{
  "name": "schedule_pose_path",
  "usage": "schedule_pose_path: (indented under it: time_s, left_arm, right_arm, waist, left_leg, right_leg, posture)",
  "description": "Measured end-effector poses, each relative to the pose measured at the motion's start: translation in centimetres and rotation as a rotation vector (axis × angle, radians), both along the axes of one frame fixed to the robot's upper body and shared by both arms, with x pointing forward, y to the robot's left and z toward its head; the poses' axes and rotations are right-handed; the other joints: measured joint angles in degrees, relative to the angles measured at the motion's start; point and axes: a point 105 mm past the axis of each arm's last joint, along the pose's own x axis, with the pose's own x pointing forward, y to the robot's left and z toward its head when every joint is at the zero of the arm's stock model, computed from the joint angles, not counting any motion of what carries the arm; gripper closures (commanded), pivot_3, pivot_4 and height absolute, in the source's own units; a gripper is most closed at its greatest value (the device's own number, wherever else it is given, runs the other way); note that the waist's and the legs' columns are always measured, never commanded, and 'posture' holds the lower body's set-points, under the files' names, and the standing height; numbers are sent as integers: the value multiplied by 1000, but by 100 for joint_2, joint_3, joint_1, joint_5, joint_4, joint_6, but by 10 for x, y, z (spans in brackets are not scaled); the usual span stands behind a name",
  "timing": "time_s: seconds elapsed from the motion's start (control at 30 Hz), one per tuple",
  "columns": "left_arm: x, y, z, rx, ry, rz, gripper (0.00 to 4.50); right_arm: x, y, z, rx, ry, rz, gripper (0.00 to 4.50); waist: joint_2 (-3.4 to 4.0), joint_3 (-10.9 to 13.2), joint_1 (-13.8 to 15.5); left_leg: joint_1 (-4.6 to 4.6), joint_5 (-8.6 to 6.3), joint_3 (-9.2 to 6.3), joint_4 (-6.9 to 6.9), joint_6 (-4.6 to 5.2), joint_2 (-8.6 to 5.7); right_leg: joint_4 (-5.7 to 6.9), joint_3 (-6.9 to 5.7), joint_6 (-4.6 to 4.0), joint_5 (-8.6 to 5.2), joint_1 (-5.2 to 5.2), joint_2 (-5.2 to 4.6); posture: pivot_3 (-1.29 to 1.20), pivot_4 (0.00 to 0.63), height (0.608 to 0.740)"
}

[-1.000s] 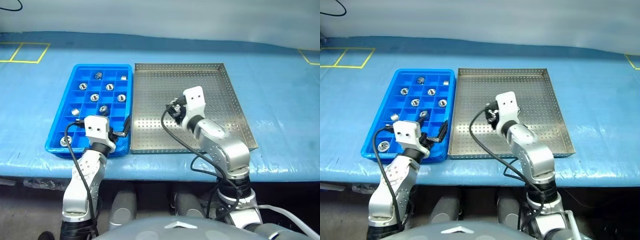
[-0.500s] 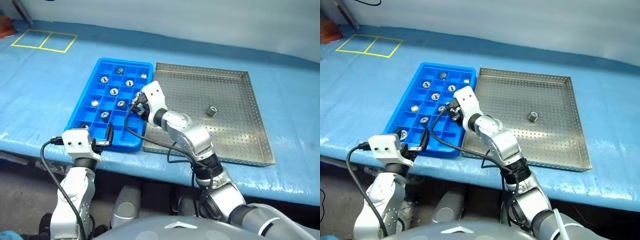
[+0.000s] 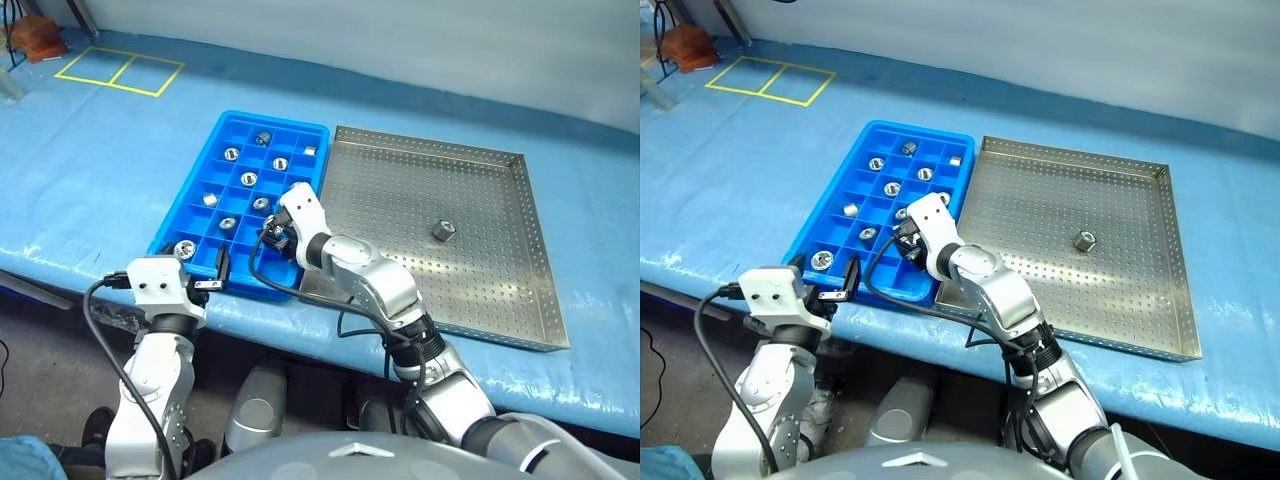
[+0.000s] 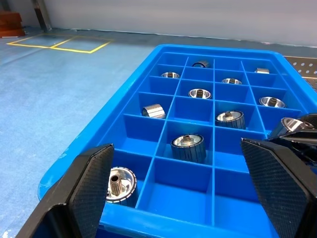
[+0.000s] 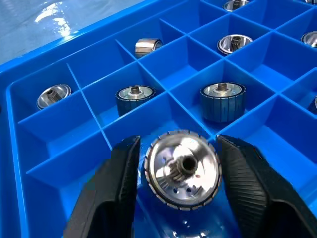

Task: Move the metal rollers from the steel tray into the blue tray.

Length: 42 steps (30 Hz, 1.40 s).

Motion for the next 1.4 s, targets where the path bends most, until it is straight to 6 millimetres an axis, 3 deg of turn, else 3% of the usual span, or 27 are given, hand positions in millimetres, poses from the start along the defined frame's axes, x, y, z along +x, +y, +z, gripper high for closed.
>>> schedule_pose_path:
  time_s: [0.1,0.13,0.3,0.4,0.5,0.63,0.83,0.97,1.13,1.4]
  left_arm:
    - [1,-1,2,0,-7,-5,0]
    - [2,-1,2,0,-9,-8,0]
    - [4,-3,4,2,-17,-21,0]
    - [8,-7,9,3,-39,-48,0]
    - [12,-10,11,11,-45,-75,0]
    - [25,-20,10,15,-35,-150,0]
    - [42,-44,13,12,-42,-291,0]
    - [52,-57,12,12,-33,-370,0]
    - [59,-67,12,13,-31,-428,0]
    - [60,-69,9,11,-18,-440,0]
  right_arm:
    - [0,-4,2,-8,-11,-11,140]
    - [-1,-6,3,-8,-17,-14,30]
    - [3,-23,12,15,-47,-79,30]
    - [17,-57,33,52,-117,-215,30]
    - [27,-89,43,54,-150,-335,30]
    - [34,-133,44,21,-162,-494,30]
    - [30,-169,28,0,-117,-668,30]
    - [25,-181,19,-5,-93,-738,30]
    - [24,-180,16,30,-85,-777,30]
    - [35,-175,2,73,-33,-787,30]
  waist:
    - [0,0,32]
    - [0,0,48]
    - [0,1,92]
    - [-1,1,92]
    - [0,1,59]
    - [2,2,-73]
    - [3,1,-629]
    - [5,0,-1069]
    - [7,0,-1476]
    - [7,0,-1595]
  left_leg:
    - [-1,-1,0,0,-2,0]
    - [-3,-2,0,0,-3,0]
    - [-10,-2,0,3,-4,0]
    - [-11,-2,0,4,-4,0]
    - [-11,-2,2,2,-4,0]
    - [-13,-2,2,0,-4,0]
    - [-10,-5,3,-1,2,-1]
    - [-8,-8,4,-1,8,0]
    - [-2,-9,2,-2,10,2]
    - [1,-8,4,4,11,-1]
  right_leg:
    - [-1,-1,0,0,-1,0]
    - [-4,0,0,0,-1,0]
    - [-11,-1,2,1,-2,-1]
    - [-13,-2,4,2,-2,-1]
    - [-15,-1,4,2,-2,-1]
    - [-19,-1,4,3,-2,0]
    - [-47,3,14,12,19,-2]
    - [-50,5,25,44,23,-2]
    - [-44,6,26,49,25,0]
    - [-39,12,34,52,28,0]
  posture:
    - [458,150,740]
    - [458,150,740]
    - [428,150,740]
    - [400,150,740]
    - [336,150,740]
    - [238,150,740]
    - [105,150,740]
    - [52,150,740]
    - [38,150,740]
    - [42,150,740]
